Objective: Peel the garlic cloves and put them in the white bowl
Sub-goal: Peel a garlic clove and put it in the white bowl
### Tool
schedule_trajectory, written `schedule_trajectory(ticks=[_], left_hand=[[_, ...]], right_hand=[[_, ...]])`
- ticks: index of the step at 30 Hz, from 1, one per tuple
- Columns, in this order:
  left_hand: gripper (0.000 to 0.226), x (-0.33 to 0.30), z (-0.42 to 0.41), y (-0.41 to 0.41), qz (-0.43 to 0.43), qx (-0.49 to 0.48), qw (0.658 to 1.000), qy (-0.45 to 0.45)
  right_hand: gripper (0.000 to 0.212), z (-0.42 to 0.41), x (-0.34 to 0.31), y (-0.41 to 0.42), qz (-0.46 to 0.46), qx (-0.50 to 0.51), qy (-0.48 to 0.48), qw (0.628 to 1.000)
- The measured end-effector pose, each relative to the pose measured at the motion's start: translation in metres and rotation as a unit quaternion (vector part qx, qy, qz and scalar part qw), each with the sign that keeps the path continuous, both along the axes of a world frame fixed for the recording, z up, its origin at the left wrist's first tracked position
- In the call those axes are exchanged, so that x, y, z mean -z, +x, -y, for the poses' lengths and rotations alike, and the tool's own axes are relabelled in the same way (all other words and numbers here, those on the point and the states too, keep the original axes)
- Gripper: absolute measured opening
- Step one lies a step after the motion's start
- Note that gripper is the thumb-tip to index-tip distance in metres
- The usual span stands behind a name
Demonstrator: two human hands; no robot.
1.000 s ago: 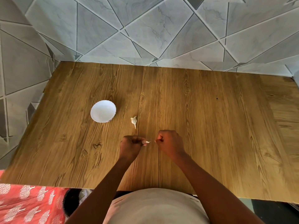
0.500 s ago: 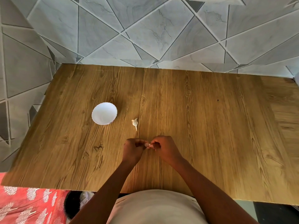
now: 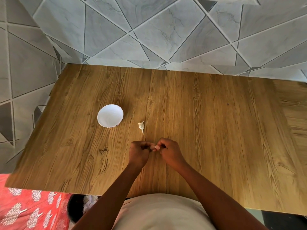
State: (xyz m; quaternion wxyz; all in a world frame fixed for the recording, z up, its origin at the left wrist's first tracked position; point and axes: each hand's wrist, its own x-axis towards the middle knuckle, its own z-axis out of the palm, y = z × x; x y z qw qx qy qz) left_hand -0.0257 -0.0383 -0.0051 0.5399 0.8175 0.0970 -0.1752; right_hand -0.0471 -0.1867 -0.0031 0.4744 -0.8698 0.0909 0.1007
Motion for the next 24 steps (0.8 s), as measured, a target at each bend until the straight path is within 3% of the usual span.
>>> schedule_trajectory(ticks=[3,6,9,15,21,24], left_hand=[[0.01,0.0,-0.002,0.0,0.004,-0.002,1.0,-0.002],[0.013,0.002,-0.005,0.003,-0.009,-0.012,1.0,0.0],[0.012,0.002,-0.004,0.005,-0.01,-0.016,1.0,0.021],[0.012,0.003,-0.002,0.003,0.008,-0.006,0.999,0.048],[0.01,0.0,0.002,-0.003,0.03,-0.009,0.999,0.03],[0.011,0.0,0.002,-0.003,0.036,-0.02,0.999,0.023]], right_hand=[[0.021,-0.001,-0.003,0.002,-0.067,0.029,0.071,0.995],[0.01,0.003,-0.009,0.004,0.028,-0.048,-0.044,0.997],[0.006,0.005,-0.012,0.007,0.103,-0.133,-0.152,0.974],[0.009,0.009,-0.018,0.014,0.095,-0.226,-0.246,0.938],[0.006,0.005,-0.015,0.009,0.005,-0.097,-0.11,0.989],[0.026,-0.001,-0.01,0.01,-0.064,-0.016,0.011,0.998]])
